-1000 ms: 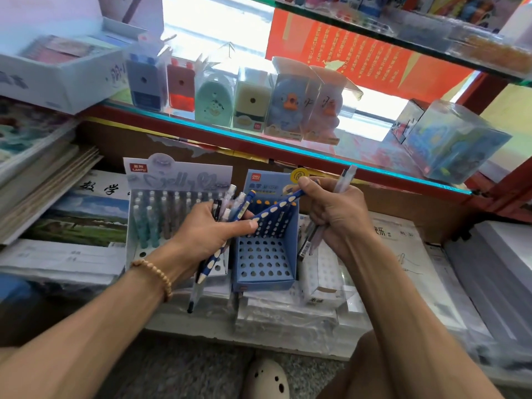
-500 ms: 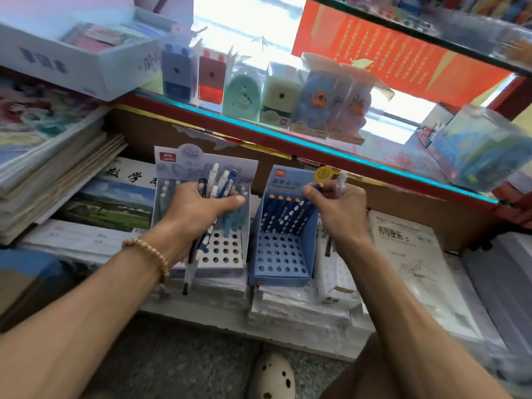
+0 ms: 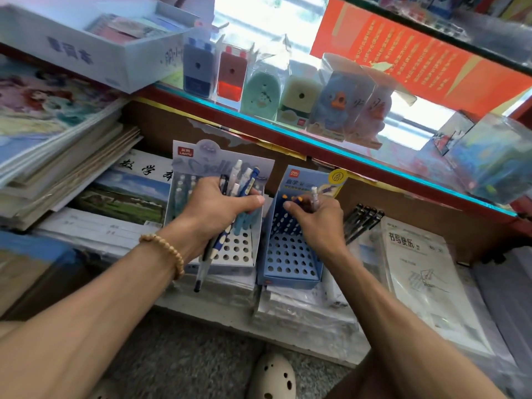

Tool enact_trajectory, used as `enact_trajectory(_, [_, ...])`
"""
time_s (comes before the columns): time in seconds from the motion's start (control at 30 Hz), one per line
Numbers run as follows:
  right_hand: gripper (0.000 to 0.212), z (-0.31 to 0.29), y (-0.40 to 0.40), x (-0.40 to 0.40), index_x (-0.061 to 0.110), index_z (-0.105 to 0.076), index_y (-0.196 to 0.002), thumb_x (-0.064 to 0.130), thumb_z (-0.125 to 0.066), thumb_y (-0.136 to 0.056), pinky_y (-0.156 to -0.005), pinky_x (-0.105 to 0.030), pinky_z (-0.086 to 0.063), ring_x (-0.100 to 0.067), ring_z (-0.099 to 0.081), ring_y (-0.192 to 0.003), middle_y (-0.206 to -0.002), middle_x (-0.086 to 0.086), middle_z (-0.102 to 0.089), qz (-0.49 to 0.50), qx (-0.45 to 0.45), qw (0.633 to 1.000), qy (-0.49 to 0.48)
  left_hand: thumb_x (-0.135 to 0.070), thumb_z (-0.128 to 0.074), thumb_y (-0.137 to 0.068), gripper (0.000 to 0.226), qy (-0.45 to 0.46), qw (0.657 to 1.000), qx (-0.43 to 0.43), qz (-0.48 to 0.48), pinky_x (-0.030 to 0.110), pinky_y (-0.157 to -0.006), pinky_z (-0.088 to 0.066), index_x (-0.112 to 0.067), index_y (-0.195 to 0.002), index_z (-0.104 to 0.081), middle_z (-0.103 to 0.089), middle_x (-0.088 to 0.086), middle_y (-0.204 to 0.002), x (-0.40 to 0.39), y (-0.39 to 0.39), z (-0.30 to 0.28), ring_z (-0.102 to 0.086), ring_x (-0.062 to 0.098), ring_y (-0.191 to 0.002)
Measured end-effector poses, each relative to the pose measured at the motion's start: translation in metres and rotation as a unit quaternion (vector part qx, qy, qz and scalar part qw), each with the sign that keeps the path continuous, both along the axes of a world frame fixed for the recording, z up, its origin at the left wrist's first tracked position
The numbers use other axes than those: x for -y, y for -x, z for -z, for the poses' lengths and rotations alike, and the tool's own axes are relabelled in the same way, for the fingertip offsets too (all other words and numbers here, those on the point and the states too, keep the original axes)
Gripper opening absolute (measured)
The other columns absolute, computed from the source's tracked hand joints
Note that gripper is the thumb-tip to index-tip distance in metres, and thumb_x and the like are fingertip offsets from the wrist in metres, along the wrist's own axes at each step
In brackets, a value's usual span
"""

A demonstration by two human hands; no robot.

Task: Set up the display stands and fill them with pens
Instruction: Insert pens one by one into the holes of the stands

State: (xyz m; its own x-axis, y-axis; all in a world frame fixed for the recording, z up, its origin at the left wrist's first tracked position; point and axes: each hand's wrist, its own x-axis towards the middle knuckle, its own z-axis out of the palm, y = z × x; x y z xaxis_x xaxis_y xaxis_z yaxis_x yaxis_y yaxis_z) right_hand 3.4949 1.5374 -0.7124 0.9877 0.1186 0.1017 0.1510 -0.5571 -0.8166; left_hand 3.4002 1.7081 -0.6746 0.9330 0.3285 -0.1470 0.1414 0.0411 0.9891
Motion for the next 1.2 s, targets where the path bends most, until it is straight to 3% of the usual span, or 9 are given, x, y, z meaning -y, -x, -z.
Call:
enact_trajectory(0.1, [0.014, -0.003, -0.003, 0.005, 0.013, -0.073, -0.083, 0.026, -0.079, -0.084, -0.072, -0.041, -0.057, -0.022, -0.069, -0.081, -0.082, -0.002, -0.073, -0.005, -0.018, 1.000, -0.010, -0.013, -0.076, -0.083, 0.004, -0.003, 1.000, 0.000, 0.004, 0.009, -0.051, -0.046, -0.014, -0.082, -0.072, -0.068, -0.005, -0.074, -0.001, 0.001, 0.000, -0.063, -0.006, -0.058])
enact_trajectory(0.27, [0.014, -0.007, -0.008, 0.005, 0.019, -0.068, -0.084, 0.017, -0.082, -0.081, -0.064, -0.018, -0.048, -0.006, -0.065, -0.074, -0.080, 0.004, -0.070, -0.028, -0.033, 0.999, -0.005, -0.014, -0.077, -0.082, 0.005, -0.007, 1.000, 0.000, -0.001, 0.011, -0.053, -0.046, -0.013, -0.082, -0.072, -0.069, -0.002, -0.076, -0.002, 0.000, 0.000, -0.063, -0.002, -0.062])
enact_trajectory(0.53, [0.016, 0.004, -0.007, -0.005, 0.011, -0.070, -0.089, 0.018, -0.082, -0.081, -0.063, -0.021, -0.047, -0.009, -0.065, -0.074, -0.081, -0.001, -0.071, -0.060, -0.063, 0.996, 0.017, -0.014, -0.077, -0.082, 0.006, -0.013, 1.000, 0.003, 0.008, 0.008, -0.050, -0.043, -0.012, -0.085, -0.072, -0.069, -0.002, -0.077, 0.000, 0.002, 0.003, -0.061, -0.007, -0.057])
enact_trajectory(0.67, [0.008, -0.012, 0.001, -0.002, 0.015, -0.071, -0.083, 0.020, -0.075, -0.087, -0.069, -0.026, -0.053, -0.009, -0.066, -0.076, -0.084, 0.000, -0.072, -0.047, -0.053, 0.997, 0.007, -0.016, -0.078, -0.081, 0.006, -0.010, 1.000, -0.001, -0.003, 0.018, -0.062, -0.047, -0.014, -0.083, -0.073, -0.071, -0.001, -0.081, 0.000, 0.003, 0.004, -0.067, 0.004, -0.074])
enact_trajectory(0.73, [0.013, -0.029, 0.007, 0.005, 0.012, -0.069, -0.090, 0.017, -0.060, -0.098, -0.061, -0.021, -0.047, -0.005, -0.057, -0.062, -0.087, -0.001, -0.071, -0.050, -0.093, 0.989, -0.108, -0.014, -0.078, -0.081, 0.006, -0.005, 1.000, 0.003, -0.004, 0.021, -0.066, -0.048, -0.013, -0.081, -0.072, -0.071, 0.001, -0.083, 0.001, 0.003, 0.003, -0.068, 0.010, -0.079])
enact_trajectory(0.8, [0.020, -0.046, 0.012, 0.012, 0.006, -0.065, -0.100, 0.015, -0.047, -0.103, -0.051, -0.018, -0.039, -0.005, -0.044, -0.050, -0.083, -0.005, -0.069, -0.074, -0.182, 0.925, -0.327, -0.014, -0.078, -0.081, 0.007, -0.006, 1.000, 0.006, 0.010, 0.019, -0.063, -0.048, -0.013, -0.080, -0.071, -0.070, 0.001, -0.080, 0.004, 0.003, 0.002, -0.067, 0.006, -0.072])
enact_trajectory(0.87, [0.024, -0.055, 0.016, 0.015, 0.004, -0.063, -0.102, 0.017, -0.043, -0.104, -0.047, -0.017, -0.037, -0.006, -0.040, -0.048, -0.078, -0.006, -0.065, -0.088, -0.226, 0.854, -0.461, -0.015, -0.078, -0.081, 0.007, -0.020, 0.999, -0.003, 0.036, 0.019, -0.060, -0.044, -0.013, -0.081, -0.071, -0.070, 0.002, -0.081, 0.010, 0.004, 0.003, -0.061, 0.000, -0.062])
enact_trajectory(1.03, [0.025, -0.057, 0.020, 0.009, 0.006, -0.063, -0.099, 0.019, -0.042, -0.104, -0.046, -0.017, -0.037, -0.006, -0.040, -0.048, -0.072, -0.003, -0.058, -0.078, -0.237, 0.788, -0.563, -0.015, -0.076, -0.083, 0.011, 0.051, 0.995, -0.014, 0.089, 0.012, -0.042, -0.040, -0.007, -0.083, -0.069, -0.064, -0.009, -0.057, 0.039, 0.009, 0.008, -0.054, -0.003, -0.043])
enact_trajectory(1.2, [0.026, -0.058, 0.022, 0.014, 0.006, -0.062, -0.101, 0.023, -0.043, -0.106, -0.050, -0.019, -0.044, -0.007, -0.047, -0.053, -0.071, -0.002, -0.058, -0.032, -0.224, 0.793, -0.565, -0.012, -0.081, -0.077, 0.012, 0.099, 0.992, -0.018, 0.078, 0.026, -0.063, -0.058, -0.006, -0.086, -0.074, -0.076, 0.008, -0.081, 0.050, 0.006, 0.012, -0.073, 0.017, -0.074])
